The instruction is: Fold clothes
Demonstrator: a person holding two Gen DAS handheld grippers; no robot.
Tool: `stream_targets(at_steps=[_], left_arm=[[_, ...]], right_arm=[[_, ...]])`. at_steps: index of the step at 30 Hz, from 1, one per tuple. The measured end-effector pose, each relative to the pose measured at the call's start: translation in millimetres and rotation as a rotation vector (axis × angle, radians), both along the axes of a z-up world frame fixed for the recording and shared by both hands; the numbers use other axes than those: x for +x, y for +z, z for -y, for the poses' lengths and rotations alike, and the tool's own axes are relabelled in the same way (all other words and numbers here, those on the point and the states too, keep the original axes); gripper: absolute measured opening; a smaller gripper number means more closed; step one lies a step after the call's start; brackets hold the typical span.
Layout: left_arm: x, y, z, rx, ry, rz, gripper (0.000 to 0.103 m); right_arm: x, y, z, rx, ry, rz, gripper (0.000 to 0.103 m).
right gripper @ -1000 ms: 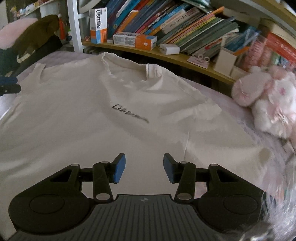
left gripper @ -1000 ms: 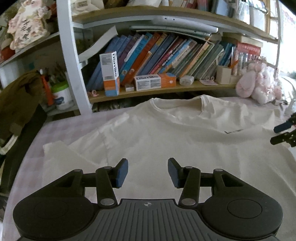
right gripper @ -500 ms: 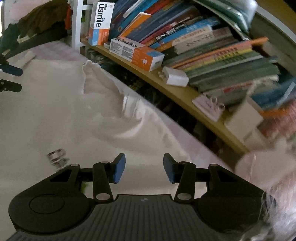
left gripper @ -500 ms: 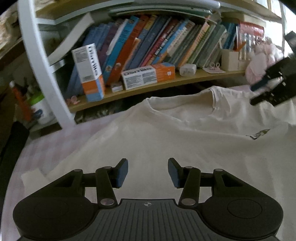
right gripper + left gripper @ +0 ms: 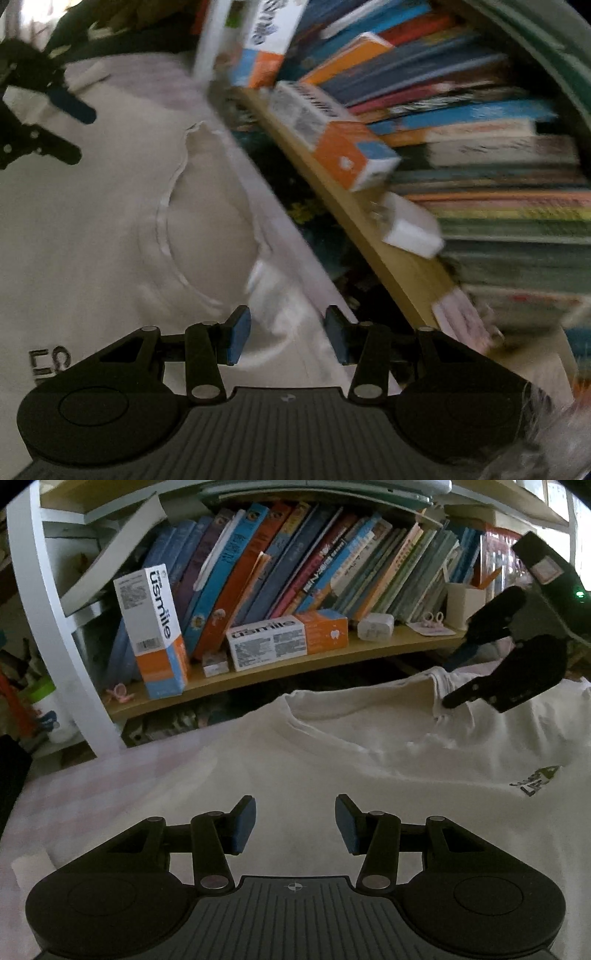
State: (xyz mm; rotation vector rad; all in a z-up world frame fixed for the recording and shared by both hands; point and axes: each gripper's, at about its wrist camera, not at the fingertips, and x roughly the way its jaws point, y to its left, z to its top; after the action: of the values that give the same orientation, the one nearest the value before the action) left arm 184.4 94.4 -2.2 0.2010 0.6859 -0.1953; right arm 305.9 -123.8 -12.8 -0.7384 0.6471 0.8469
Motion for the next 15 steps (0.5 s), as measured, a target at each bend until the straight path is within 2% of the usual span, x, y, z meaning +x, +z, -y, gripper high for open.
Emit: stream_targets(at_steps=[1,4,6,9,13,15], left_arm=[[1,-1,-1,0.0,0.0,-0.004,0.048],[5,-2,-4,-0.004,0.007,-0.005,0.048],[9,-2,-7,-0.015,0.019,-0.007,0.048],[17,-1,-10,-0.01,0.026,-0.005,0.048],[27,2,-19,0.027,0.021,0.013,0.05],[34,3,-27,0.047,0.02,0.021,0.051]], right_arm=[[4,-3,-3,-0.007,0.0,-0.01,0.01],[19,-1,10,0.073,-0.108,-0.043,0.01],[29,0,19,0.127,-0.181,-0.064,0.013],[43,1,32,0.208,-0.289,-0.097,0.052],[61,4,50,0.307,-0.425,-0.136,0.048],[52,8,64,0.257,-0.408,-0.115,0.044]])
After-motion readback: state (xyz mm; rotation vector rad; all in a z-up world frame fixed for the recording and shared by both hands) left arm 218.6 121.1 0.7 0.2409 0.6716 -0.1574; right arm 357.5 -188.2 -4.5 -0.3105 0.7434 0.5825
